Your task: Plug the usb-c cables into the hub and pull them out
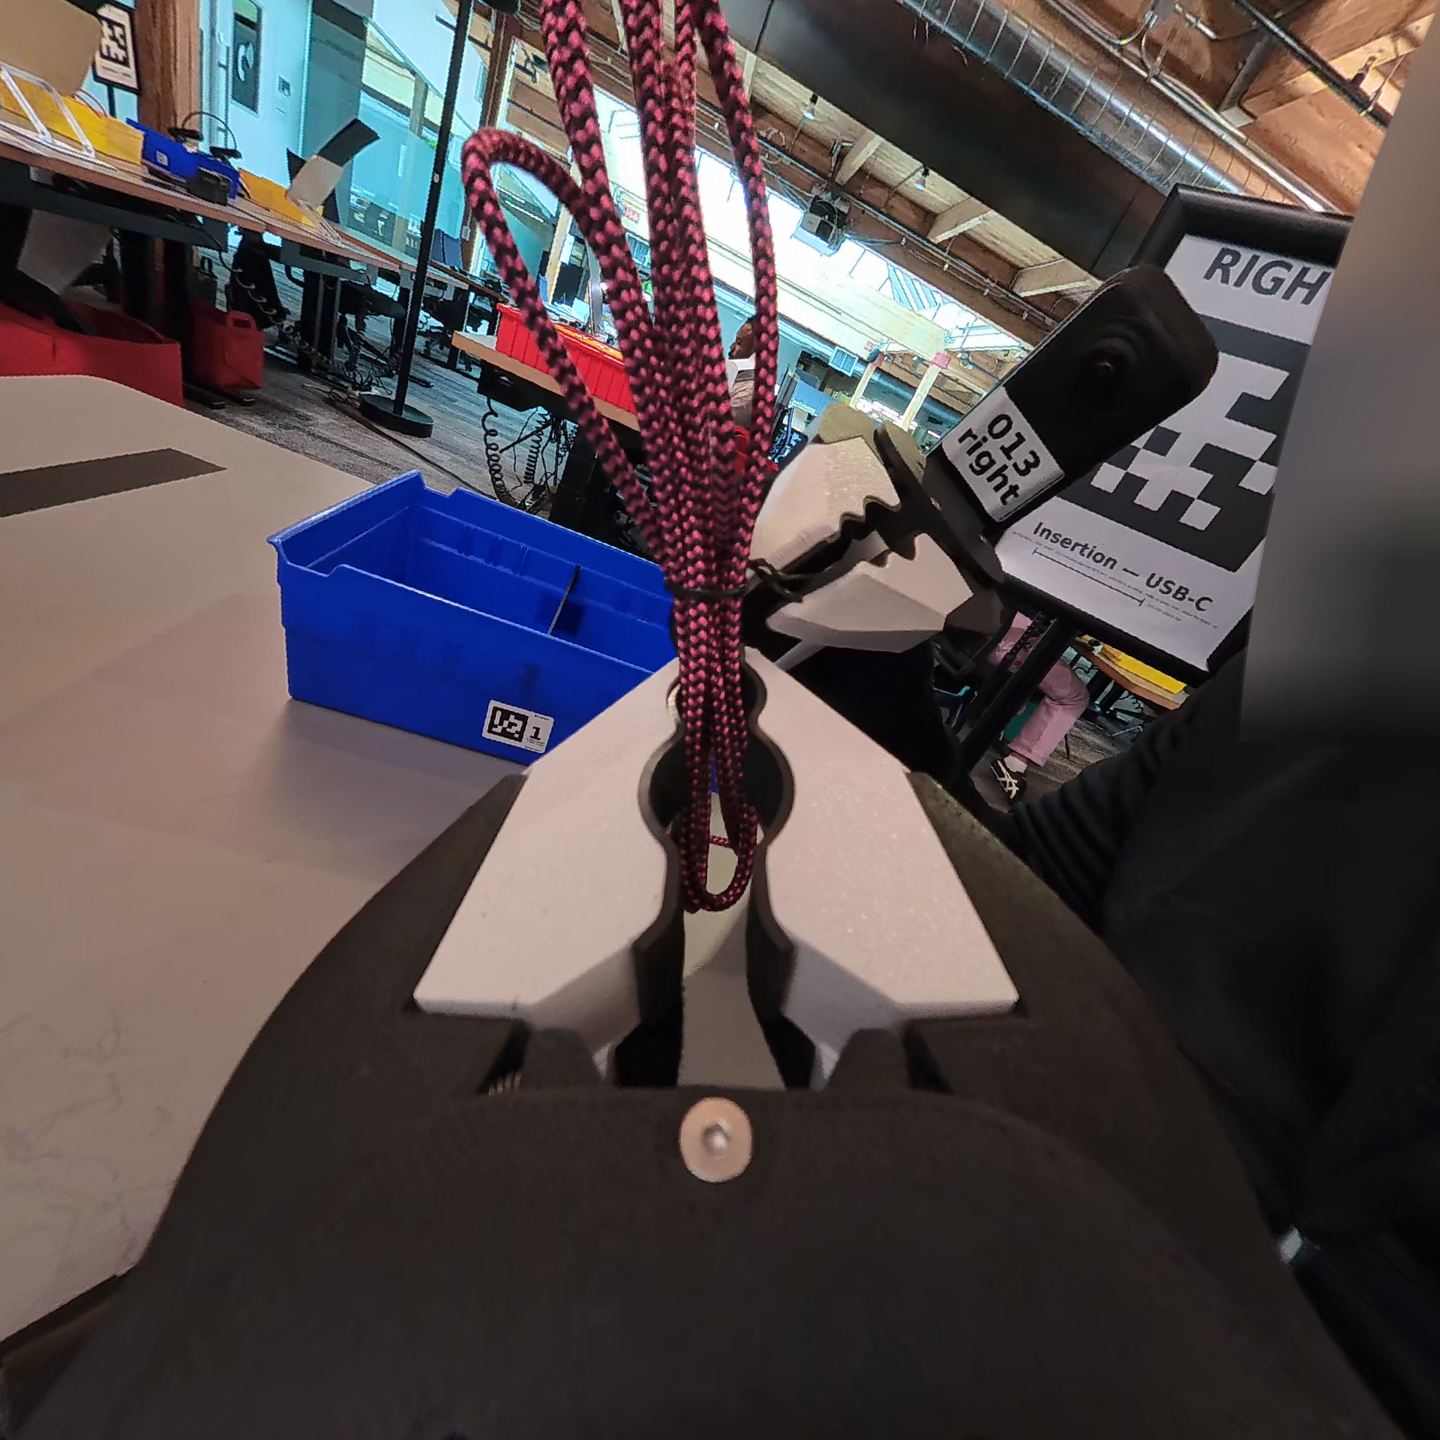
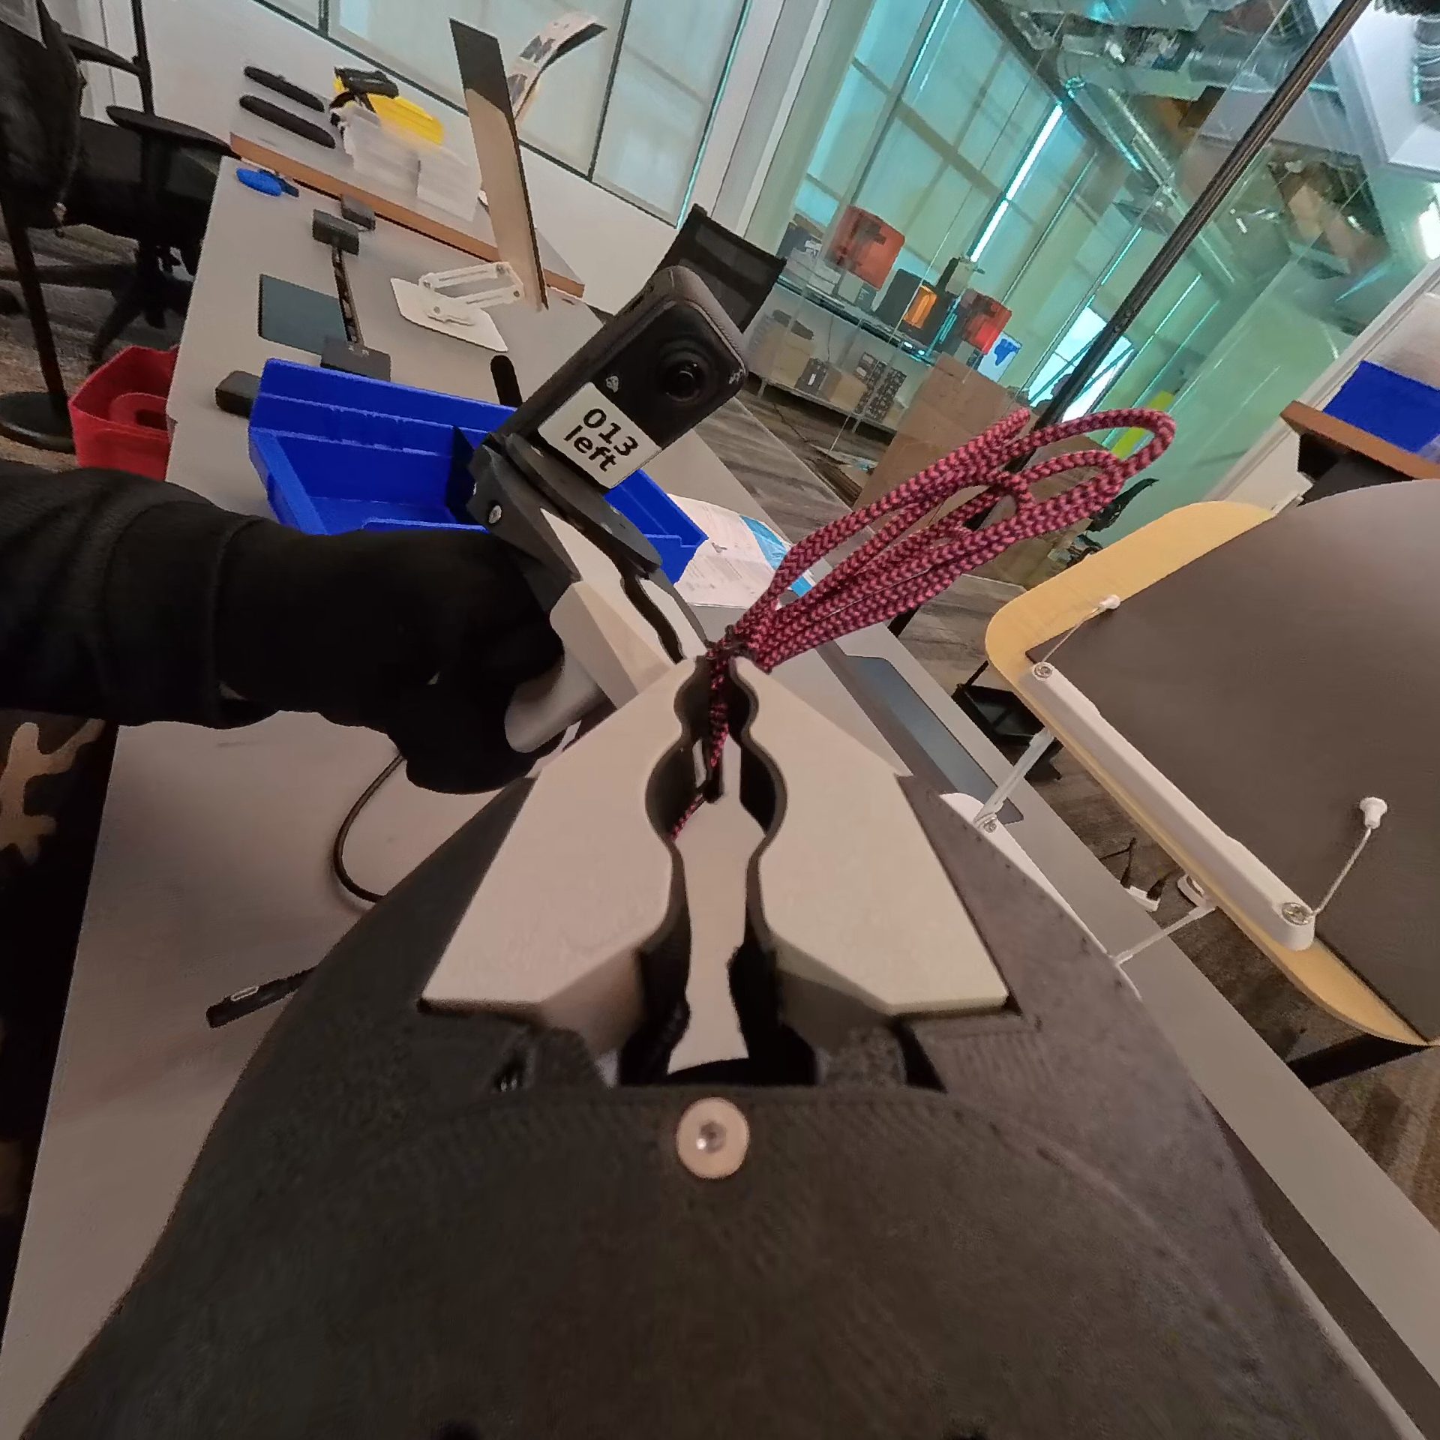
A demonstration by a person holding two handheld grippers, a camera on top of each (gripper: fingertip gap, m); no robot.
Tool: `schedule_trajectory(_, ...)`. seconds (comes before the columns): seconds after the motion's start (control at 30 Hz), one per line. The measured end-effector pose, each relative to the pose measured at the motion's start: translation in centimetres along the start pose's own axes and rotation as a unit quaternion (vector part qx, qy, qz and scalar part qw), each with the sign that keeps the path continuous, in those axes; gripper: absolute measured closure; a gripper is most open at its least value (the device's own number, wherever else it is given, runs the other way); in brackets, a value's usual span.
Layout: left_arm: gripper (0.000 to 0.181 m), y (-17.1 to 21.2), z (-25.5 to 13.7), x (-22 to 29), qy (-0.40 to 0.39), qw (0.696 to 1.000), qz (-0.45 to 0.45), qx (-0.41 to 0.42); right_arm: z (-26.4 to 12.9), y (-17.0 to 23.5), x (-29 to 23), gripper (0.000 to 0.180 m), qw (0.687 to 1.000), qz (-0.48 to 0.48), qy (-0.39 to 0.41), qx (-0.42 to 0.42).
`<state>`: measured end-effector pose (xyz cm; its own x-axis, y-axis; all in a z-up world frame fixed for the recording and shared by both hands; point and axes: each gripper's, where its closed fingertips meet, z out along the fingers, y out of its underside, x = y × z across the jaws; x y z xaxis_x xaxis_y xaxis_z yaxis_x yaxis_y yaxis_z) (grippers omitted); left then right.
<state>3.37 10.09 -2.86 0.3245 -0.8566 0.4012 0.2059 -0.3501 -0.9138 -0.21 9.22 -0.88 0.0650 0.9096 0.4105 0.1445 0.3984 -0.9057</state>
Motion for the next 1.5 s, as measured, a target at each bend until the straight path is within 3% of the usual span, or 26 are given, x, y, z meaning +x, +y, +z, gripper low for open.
schedule_trajectory(0.73,0.177,0.20,-0.11,-0.25,-0.007,1.000,0.002,-0.014,0.33,-0.01,0.20,0.172,0.990,-0.122,0.061,-0.038)
schedule_trajectory(1.1,0.177,0.58,-0.05,-0.43,-0.015,0.999,0.006,-0.027,-0.01,0.51,0.49,0.179,0.991,-0.113,0.058,-0.051)
schedule_trajectory(1.5,0.176,0.55,-0.20,-0.85,-0.035,0.999,0.021,-0.036,-0.55,0.37,0.58,0.174,0.993,-0.098,0.055,-0.043)
